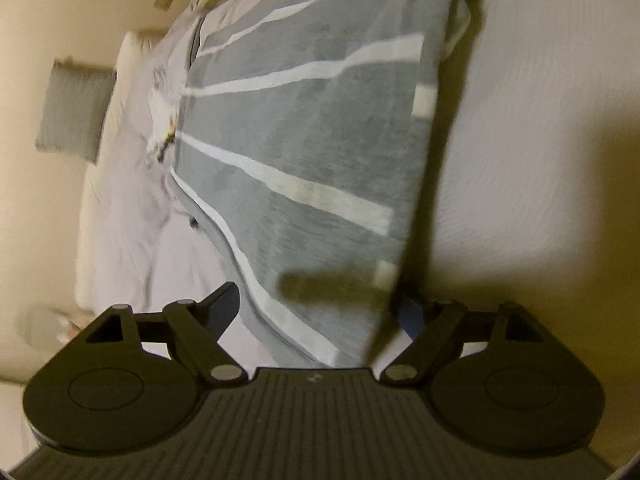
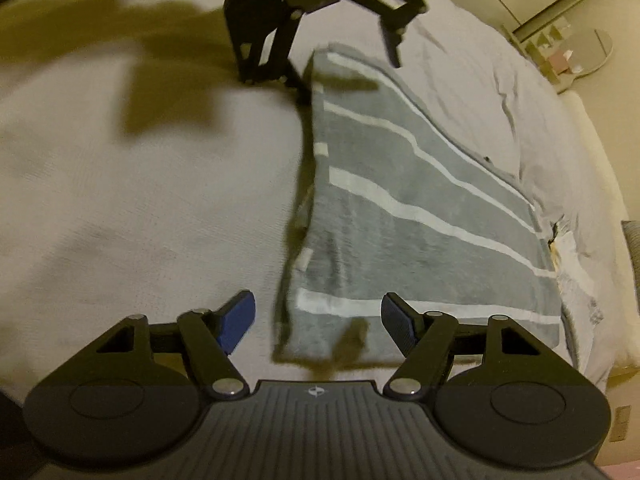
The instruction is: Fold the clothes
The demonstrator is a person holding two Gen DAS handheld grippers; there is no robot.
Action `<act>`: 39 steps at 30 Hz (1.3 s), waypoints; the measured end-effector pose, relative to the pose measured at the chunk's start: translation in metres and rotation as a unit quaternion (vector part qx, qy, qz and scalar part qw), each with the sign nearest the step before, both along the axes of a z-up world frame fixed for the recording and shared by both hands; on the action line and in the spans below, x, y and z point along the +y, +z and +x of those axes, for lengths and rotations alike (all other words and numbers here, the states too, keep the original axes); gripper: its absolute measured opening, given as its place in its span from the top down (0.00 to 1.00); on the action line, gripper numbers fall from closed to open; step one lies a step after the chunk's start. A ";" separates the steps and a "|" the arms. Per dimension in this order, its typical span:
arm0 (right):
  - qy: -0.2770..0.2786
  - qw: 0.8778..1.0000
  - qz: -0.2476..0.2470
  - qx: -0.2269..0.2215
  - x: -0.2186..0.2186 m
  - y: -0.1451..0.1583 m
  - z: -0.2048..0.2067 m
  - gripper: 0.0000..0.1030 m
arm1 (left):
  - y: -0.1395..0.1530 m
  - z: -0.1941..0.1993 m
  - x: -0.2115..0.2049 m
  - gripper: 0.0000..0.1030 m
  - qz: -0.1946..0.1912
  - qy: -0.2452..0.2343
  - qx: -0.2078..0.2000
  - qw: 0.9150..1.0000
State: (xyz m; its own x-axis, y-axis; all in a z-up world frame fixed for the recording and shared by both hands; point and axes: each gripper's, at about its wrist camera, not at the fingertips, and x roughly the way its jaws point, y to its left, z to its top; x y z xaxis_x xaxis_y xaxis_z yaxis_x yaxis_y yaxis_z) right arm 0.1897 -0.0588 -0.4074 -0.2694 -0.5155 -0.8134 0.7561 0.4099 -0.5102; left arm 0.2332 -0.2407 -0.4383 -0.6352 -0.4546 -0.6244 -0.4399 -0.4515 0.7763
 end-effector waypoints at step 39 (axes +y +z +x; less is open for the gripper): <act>-0.164 0.944 -0.016 -0.285 -0.132 0.132 -0.361 1.00 | 0.134 -0.299 -0.146 0.96 0.125 0.028 -0.149 0.981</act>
State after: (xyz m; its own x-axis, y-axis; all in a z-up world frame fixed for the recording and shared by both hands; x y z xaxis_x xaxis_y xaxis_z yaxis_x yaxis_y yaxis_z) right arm -0.1715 -0.1909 -0.2756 0.0577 -0.5065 -0.8603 0.9953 0.0966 0.0099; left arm -0.0662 -0.3862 -0.3044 -0.3856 -0.2934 -0.8748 -0.5990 -0.6416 0.4792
